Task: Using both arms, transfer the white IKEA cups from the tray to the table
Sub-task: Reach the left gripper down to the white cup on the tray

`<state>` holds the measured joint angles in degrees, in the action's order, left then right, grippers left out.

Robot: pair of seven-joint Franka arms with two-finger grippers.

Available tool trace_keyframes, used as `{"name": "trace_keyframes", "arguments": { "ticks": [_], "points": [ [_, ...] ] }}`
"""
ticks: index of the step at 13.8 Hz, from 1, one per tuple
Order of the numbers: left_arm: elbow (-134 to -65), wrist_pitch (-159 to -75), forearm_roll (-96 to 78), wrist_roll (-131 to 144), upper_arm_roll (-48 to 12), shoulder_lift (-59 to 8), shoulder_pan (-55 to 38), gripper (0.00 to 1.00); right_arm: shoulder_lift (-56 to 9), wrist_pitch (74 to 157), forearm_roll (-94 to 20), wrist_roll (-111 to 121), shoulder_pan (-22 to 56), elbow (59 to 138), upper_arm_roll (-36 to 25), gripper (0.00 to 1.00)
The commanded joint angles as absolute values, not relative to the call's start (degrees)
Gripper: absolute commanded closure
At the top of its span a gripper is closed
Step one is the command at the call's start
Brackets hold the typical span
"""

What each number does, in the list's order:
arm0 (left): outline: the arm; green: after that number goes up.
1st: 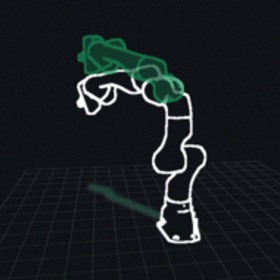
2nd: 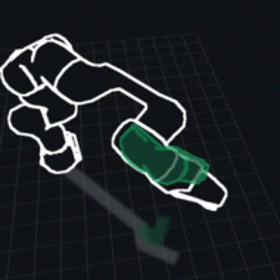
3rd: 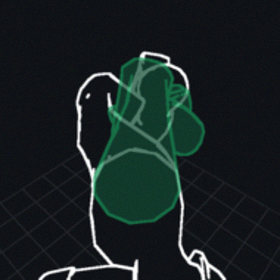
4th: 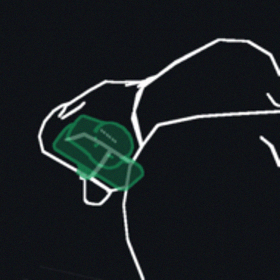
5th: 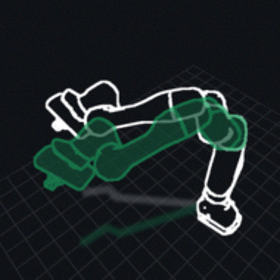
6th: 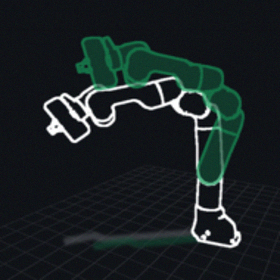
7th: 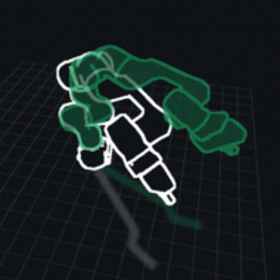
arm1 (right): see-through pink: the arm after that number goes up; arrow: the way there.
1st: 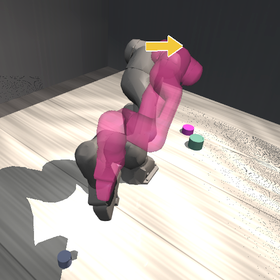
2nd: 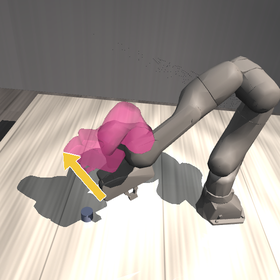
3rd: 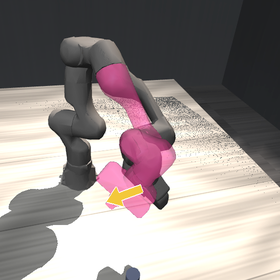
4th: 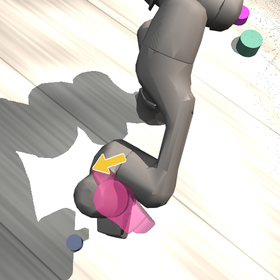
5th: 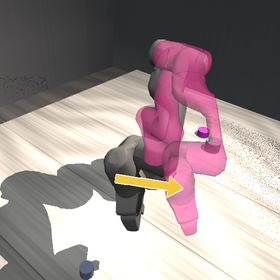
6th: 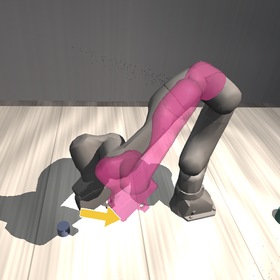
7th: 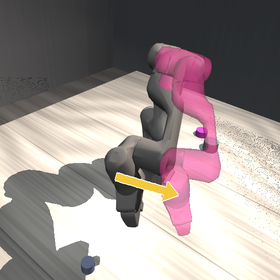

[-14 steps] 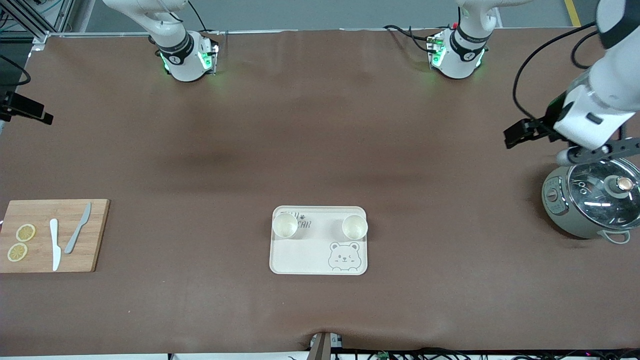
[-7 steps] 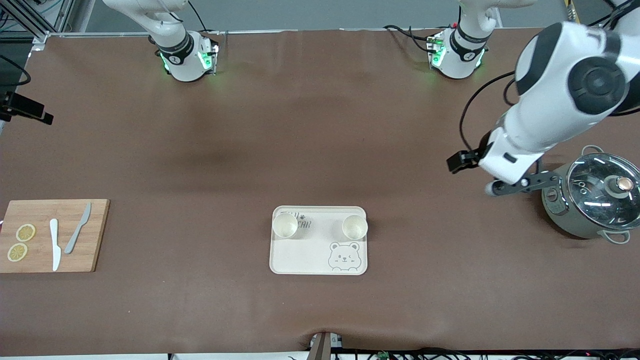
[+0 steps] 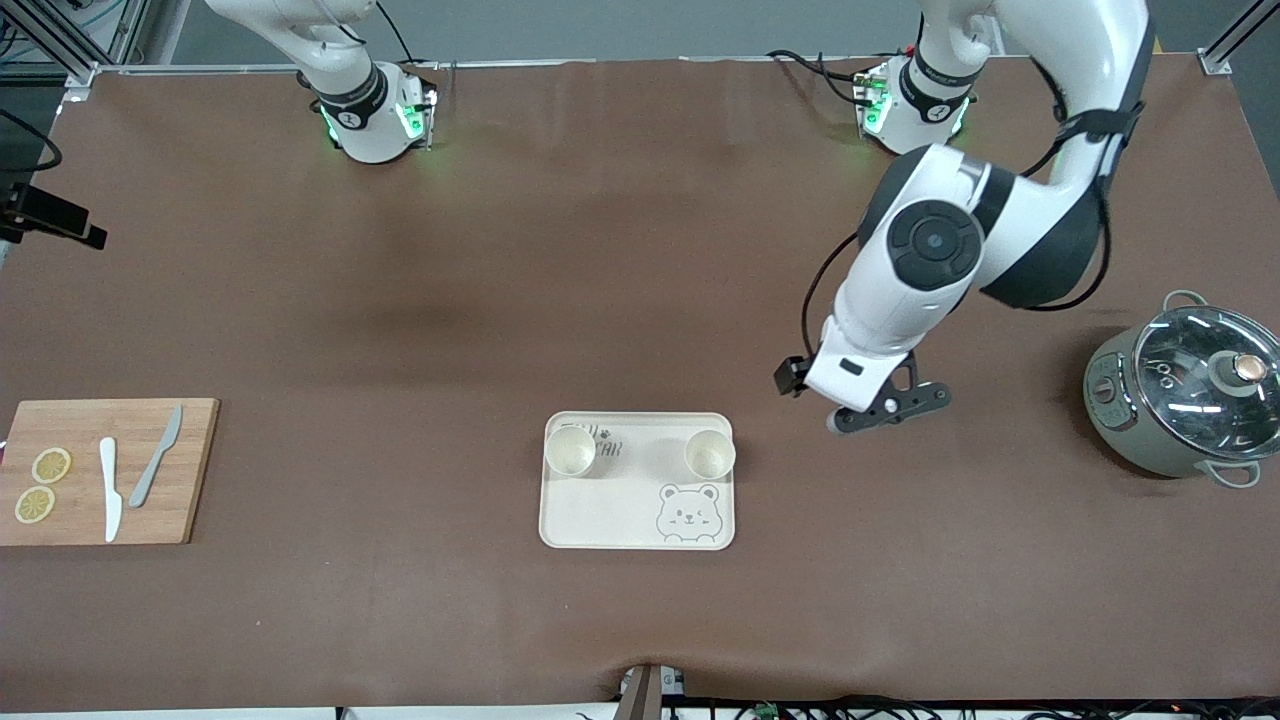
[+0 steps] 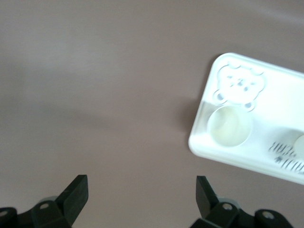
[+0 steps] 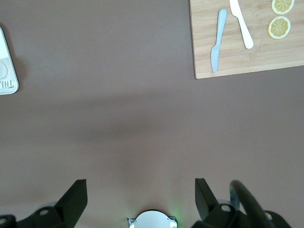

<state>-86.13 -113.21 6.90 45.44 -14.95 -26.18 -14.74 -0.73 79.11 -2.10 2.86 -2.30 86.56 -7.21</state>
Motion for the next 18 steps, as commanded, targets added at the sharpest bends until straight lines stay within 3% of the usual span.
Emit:
{"name": "trace_keyframes", "arguments": {
  "ticks": [1, 3, 5, 7, 9, 16, 18],
  "points": [
    [-85.1, -120.1, 8.2, 47.8, -15.0, -30.7, -14.9, 0.0, -0.4, 78.9, -3.2, 2.6, -3.4, 86.6, -6.4, 0.0],
    [-84.9, -124.7, 8.3, 48.4, -14.9, -34.4, -15.6, 0.03, -0.4, 78.9, -3.2, 2.6, -3.4, 86.7, -6.4, 0.0],
    [-84.8, -127.6, 8.1, 48.5, -14.9, -36.6, -16.9, 0.19, -0.4, 78.9, -3.2, 2.6, -3.5, 86.7, -6.4, 0.0],
    [-84.6, -128.9, 7.9, 48.4, -14.9, -38.3, -16.9, 0.23, -0.4, 79.0, -3.3, 2.6, -3.5, 86.7, -6.4, 0.0],
    [-84.6, -131.4, 7.9, 48.3, -14.9, -40.2, -17.0, 0.35, -0.4, 79.0, -3.3, 2.6, -3.5, 86.7, -6.4, 0.0],
    [-84.6, -136.1, 7.5, 48.5, -14.9, -42.7, -17.9, 0.4, -0.4, 78.9, -3.3, 2.6, -3.6, 86.7, -6.4, 0.0],
    [-84.6, -136.2, 7.5, 48.5, -14.9, -43.3, -19.2, 0.55, -0.4, 78.9, -3.2, 2.6, -3.6, 86.7, -6.4, 0.0]
  ]
}}
